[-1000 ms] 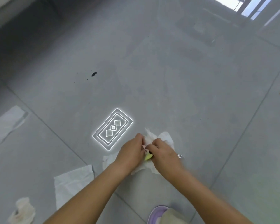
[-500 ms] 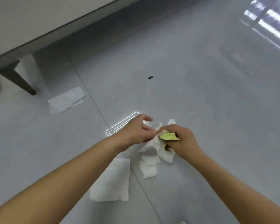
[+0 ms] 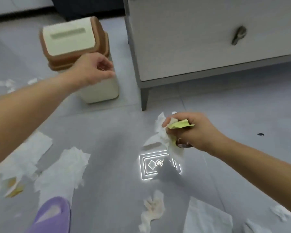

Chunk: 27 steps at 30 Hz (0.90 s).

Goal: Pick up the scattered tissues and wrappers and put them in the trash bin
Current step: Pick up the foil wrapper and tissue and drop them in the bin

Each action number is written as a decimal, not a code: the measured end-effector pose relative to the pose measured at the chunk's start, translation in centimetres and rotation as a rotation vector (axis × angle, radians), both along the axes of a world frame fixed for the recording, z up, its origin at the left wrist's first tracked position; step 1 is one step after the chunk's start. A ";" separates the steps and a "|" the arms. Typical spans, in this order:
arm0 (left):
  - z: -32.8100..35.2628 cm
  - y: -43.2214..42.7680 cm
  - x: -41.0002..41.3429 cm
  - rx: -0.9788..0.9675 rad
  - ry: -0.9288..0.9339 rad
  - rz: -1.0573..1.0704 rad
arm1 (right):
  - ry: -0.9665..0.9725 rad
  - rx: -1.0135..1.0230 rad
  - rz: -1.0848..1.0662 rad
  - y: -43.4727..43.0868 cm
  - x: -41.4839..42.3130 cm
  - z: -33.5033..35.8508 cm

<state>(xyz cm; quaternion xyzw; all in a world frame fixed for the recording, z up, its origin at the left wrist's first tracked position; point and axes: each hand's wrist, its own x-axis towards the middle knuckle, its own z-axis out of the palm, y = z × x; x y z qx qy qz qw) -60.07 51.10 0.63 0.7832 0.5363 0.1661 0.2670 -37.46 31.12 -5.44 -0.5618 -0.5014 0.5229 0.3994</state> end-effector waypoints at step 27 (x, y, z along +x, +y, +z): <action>-5.0 25.2 -16.6 0.419 0.013 0.033 | -0.737 0.326 -0.037 38.8 -22.0 4.0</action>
